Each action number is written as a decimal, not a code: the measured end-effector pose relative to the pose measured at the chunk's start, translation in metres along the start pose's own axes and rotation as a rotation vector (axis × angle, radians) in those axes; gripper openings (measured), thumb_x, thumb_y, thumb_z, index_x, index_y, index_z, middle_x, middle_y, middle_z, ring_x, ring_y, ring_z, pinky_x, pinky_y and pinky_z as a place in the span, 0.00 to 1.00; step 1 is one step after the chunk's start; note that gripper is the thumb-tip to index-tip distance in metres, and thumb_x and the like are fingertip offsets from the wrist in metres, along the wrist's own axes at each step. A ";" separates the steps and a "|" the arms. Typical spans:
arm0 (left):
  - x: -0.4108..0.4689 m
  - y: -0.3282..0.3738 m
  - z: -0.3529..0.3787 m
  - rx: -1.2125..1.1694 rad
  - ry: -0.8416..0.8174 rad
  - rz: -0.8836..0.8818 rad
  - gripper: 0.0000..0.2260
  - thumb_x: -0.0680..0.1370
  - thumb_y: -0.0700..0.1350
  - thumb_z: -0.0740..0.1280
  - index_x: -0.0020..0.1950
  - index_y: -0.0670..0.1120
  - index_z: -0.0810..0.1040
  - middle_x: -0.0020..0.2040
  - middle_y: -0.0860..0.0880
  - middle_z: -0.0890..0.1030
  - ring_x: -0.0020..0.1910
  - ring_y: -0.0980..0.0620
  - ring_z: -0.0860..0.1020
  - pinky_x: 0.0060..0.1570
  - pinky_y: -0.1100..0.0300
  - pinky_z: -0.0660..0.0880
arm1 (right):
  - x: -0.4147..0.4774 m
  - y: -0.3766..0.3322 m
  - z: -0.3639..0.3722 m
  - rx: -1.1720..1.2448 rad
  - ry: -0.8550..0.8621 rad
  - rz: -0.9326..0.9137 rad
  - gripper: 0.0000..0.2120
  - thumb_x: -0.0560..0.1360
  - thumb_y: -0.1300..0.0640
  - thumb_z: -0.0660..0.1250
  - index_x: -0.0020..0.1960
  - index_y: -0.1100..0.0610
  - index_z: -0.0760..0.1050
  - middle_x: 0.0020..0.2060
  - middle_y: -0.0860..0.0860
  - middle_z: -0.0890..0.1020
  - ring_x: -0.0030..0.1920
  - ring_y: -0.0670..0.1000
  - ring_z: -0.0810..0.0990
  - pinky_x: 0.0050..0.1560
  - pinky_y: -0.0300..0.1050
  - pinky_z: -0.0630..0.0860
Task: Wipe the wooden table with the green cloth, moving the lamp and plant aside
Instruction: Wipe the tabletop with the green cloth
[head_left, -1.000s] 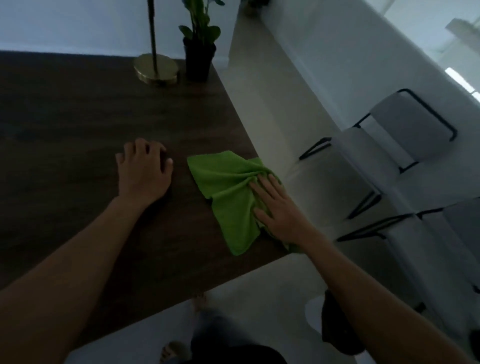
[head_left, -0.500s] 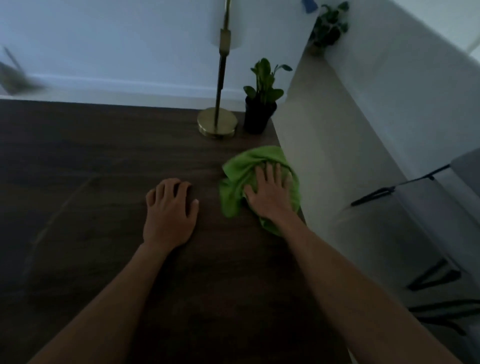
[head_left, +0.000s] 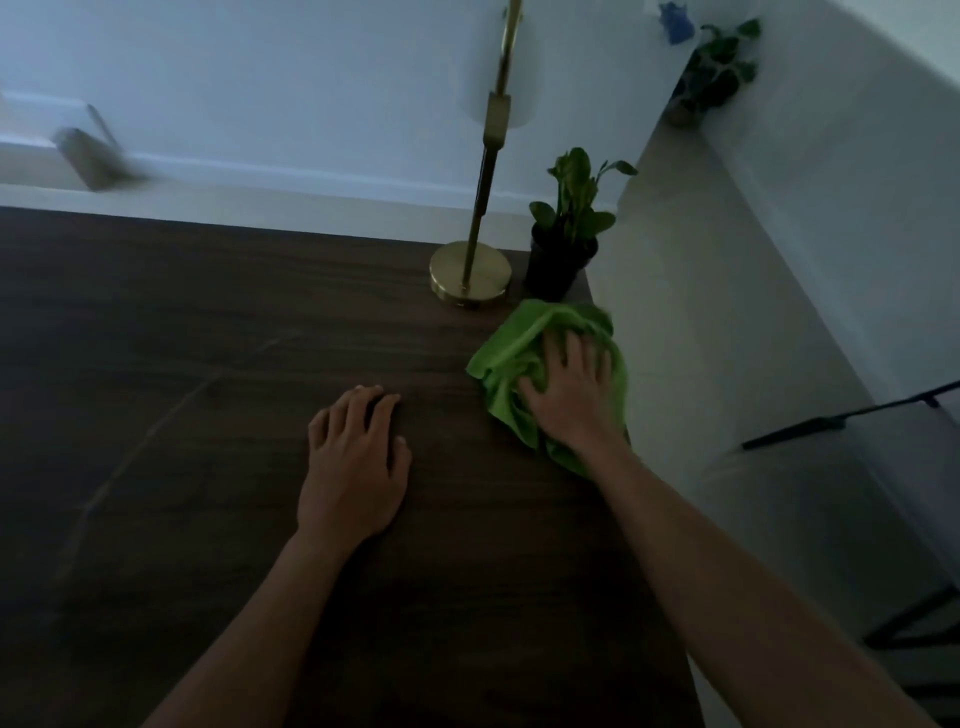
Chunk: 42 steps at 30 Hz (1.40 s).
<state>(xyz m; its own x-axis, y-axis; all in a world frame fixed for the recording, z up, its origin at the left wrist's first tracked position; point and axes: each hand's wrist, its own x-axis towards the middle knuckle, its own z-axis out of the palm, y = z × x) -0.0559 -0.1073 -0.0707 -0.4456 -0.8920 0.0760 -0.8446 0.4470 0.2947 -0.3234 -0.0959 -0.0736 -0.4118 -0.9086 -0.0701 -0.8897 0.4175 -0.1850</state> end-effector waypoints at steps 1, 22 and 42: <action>0.000 0.000 0.001 0.002 0.008 0.000 0.24 0.78 0.53 0.53 0.72 0.48 0.67 0.71 0.47 0.67 0.73 0.47 0.61 0.71 0.48 0.57 | 0.006 -0.012 0.004 -0.039 -0.021 -0.042 0.37 0.76 0.34 0.51 0.78 0.50 0.47 0.78 0.56 0.47 0.77 0.61 0.43 0.74 0.63 0.36; -0.003 -0.003 -0.001 -0.073 0.096 -0.017 0.23 0.79 0.51 0.51 0.71 0.44 0.67 0.69 0.45 0.71 0.71 0.47 0.66 0.68 0.49 0.61 | -0.044 -0.001 -0.002 0.141 0.039 -0.578 0.24 0.71 0.44 0.60 0.61 0.56 0.75 0.60 0.55 0.77 0.64 0.56 0.73 0.67 0.57 0.67; -0.009 -0.011 -0.013 -0.386 0.161 -0.135 0.21 0.82 0.54 0.54 0.71 0.46 0.67 0.70 0.47 0.68 0.69 0.50 0.67 0.66 0.58 0.60 | -0.022 0.002 -0.002 0.079 0.168 -0.246 0.24 0.71 0.44 0.54 0.57 0.58 0.75 0.55 0.58 0.77 0.59 0.61 0.73 0.62 0.57 0.69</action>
<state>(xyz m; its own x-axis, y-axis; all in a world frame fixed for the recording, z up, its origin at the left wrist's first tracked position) -0.0388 -0.1047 -0.0622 -0.2614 -0.9534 0.1508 -0.7057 0.2954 0.6441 -0.3161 -0.0747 -0.0704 -0.2188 -0.9645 0.1478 -0.9512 0.1771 -0.2528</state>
